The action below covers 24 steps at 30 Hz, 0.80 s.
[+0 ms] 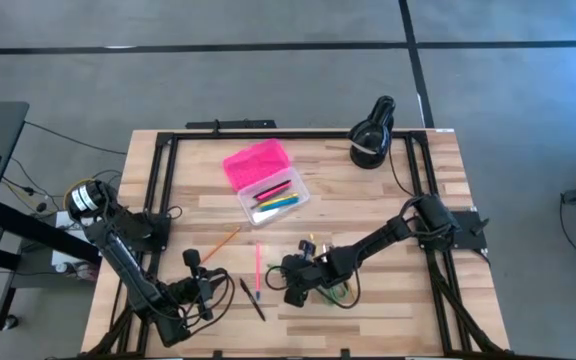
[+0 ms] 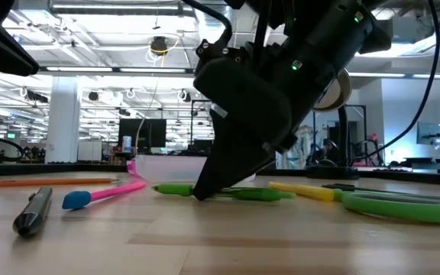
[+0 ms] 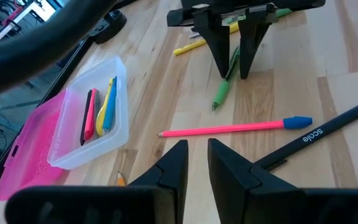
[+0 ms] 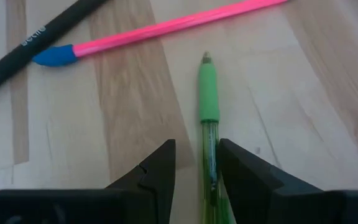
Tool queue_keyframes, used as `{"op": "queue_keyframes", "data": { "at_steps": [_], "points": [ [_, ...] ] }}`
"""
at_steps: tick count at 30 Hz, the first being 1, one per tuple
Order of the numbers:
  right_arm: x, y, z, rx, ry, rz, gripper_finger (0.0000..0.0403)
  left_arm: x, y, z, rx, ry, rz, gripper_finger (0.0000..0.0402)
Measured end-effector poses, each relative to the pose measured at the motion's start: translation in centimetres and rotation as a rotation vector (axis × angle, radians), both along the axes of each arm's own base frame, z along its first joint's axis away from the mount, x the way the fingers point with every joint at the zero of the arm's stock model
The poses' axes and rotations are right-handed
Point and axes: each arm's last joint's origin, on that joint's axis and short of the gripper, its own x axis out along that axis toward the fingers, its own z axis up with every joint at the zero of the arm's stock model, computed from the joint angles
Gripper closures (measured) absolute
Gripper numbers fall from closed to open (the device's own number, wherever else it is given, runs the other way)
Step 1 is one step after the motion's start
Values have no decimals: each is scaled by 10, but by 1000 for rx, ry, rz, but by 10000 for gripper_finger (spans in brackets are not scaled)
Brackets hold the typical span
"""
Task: Pick & place school supplies into a supply box
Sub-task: Put the green pen into the black supply box
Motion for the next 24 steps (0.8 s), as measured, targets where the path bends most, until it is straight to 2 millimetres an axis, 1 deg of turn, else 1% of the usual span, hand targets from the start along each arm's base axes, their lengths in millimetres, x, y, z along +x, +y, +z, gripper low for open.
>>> {"op": "queue_keyframes", "data": {
  "at_steps": [4,10,16,19,24],
  "points": [
    [-2,-2,-1,-12,26,0,297,0,0,0,0,1,0,345],
    [-3,-4,-2,-20,57,27,345,0,0,0,1,2,-1,345],
    [-1,-11,-3,41,93,58,384,0,0,0,1,3,-1,345],
    [0,-13,-3,50,99,66,389,0,0,0,2,3,-1,345],
    [3,-14,1,39,112,83,380,0,0,0,2,13,-4,345]
  ]
}}
